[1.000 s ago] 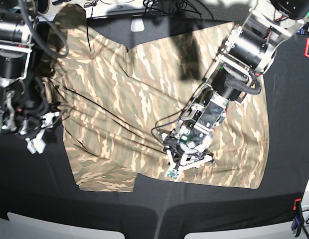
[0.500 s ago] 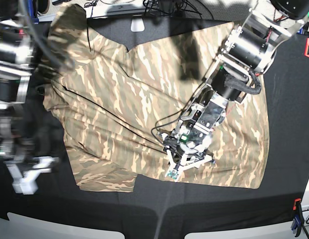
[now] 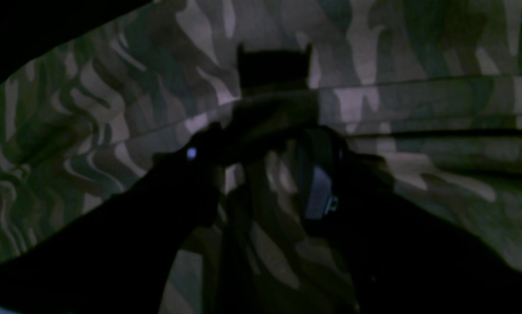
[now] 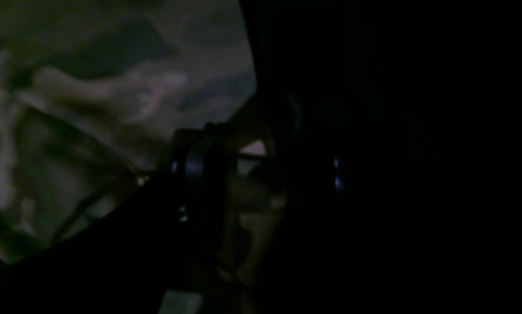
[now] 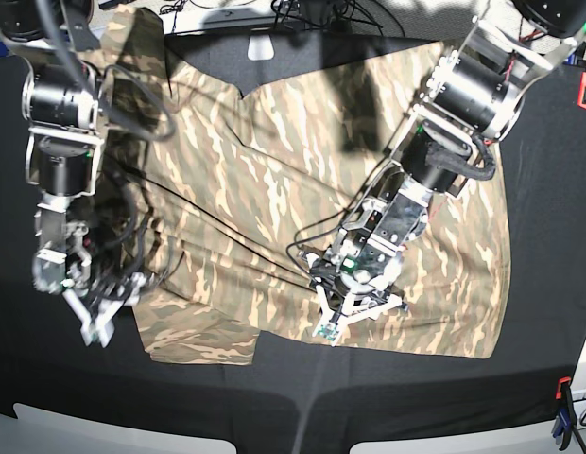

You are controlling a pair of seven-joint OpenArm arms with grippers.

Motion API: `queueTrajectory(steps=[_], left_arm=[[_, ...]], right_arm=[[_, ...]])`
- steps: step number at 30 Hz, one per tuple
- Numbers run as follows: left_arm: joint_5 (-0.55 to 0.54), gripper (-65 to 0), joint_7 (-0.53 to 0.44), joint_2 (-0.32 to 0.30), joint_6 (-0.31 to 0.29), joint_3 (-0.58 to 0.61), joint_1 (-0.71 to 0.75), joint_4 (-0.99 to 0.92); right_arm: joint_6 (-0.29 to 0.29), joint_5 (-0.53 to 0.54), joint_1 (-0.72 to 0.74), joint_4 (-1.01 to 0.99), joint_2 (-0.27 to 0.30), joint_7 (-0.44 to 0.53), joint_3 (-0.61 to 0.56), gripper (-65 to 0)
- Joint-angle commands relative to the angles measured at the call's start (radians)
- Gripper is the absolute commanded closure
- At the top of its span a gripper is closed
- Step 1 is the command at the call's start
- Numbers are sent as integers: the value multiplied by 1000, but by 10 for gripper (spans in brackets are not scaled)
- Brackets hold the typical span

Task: Layout the t-shirt on the table in an organized manner, then fold the t-shirt properly
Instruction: 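Grasp the shirt hem with the right gripper and pull it away from the left gripper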

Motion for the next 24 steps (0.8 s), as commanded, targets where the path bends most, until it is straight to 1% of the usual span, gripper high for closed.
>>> queueTrajectory(steps=[1, 3, 4, 6, 8, 10, 15, 17, 20, 24], left_arm=[[10, -256, 49, -3, 5, -2, -11, 0], [10, -256, 49, -3, 5, -2, -11, 0], [10, -256, 49, -3, 5, -2, -11, 0], [10, -256, 49, -3, 5, -2, -11, 0], [10, -256, 49, -3, 5, -2, -11, 0], [10, -256, 49, -3, 5, -2, -11, 0], [10, -256, 49, -3, 5, -2, -11, 0], [10, -256, 49, -3, 5, -2, -11, 0], [10, -256, 49, -3, 5, -2, -11, 0], [10, -256, 49, -3, 5, -2, -13, 0]], right_arm=[[14, 15, 36, 11, 15, 14, 4, -303], [56, 67, 36, 11, 16, 5, 4, -291], [66, 90, 39, 11, 16, 5, 4, -265], [76, 116, 47, 11, 16, 9, 4, -189], [79, 114, 56, 11, 16, 13, 4, -102], [79, 96, 65, 11, 16, 16, 4, 0], [78, 96, 83, 11, 16, 49, 4, 0], [74, 60, 103, 11, 16, 68, 4, 0], [42, -4, 158, 11, 16, 75, 4, 0], [40, -23, 252, 11, 18, 75, 4, 0]])
